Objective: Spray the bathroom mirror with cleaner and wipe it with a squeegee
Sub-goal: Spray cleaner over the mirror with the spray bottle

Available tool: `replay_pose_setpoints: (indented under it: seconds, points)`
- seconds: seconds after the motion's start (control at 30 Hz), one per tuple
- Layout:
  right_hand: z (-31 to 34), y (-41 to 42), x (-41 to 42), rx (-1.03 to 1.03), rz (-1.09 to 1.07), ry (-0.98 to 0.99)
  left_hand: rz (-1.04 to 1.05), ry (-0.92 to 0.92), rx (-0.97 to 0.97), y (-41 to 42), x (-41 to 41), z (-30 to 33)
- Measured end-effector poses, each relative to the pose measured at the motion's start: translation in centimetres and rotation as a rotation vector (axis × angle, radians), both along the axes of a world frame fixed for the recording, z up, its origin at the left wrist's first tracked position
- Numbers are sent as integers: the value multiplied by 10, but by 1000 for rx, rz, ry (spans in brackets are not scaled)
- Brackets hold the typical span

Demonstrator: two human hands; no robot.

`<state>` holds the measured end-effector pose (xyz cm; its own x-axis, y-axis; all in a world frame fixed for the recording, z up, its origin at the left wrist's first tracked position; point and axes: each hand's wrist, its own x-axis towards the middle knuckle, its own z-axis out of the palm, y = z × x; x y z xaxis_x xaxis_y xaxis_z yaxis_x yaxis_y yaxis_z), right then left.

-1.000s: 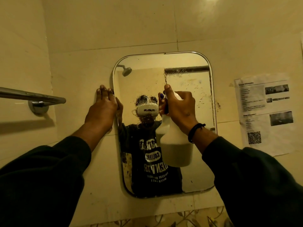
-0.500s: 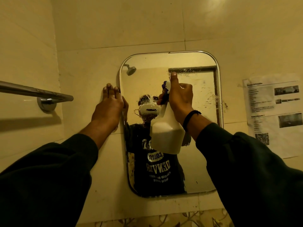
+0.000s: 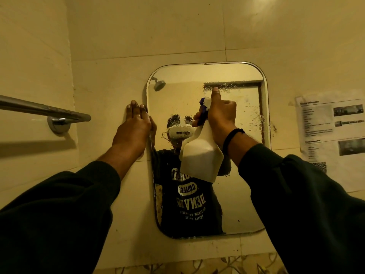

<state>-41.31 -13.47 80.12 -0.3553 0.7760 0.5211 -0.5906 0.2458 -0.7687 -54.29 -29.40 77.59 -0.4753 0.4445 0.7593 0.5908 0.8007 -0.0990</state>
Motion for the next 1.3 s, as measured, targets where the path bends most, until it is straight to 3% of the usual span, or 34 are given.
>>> replay_pose_setpoints:
  seconds: [0.13, 0.3, 0.4, 0.6, 0.83, 1.0, 1.3]
  points:
    - [-3, -1, -2, 17, -71, -17, -63, -7, 51, 0, 2, 0]
    - [-23, -9, 0, 199, 128, -129, -9, 10, 1, 0, 0, 0]
    - [-36, -13, -1, 208, 183, -172, 33, 30, -24, 1, 1, 1]
    - [-51, -20, -7, 319, -20, -239, 59, 26, -44, 2, -1, 1]
    - [-68, -21, 5, 364, 59, -236, 18, 59, -12, 2, -6, 0]
    - [-91, -10, 0, 361, -34, -299, 29, 84, -13, 2, -7, 0]
    - [-108, -3, 24, 364, -15, -297, 37, 73, -21, -1, -12, -2]
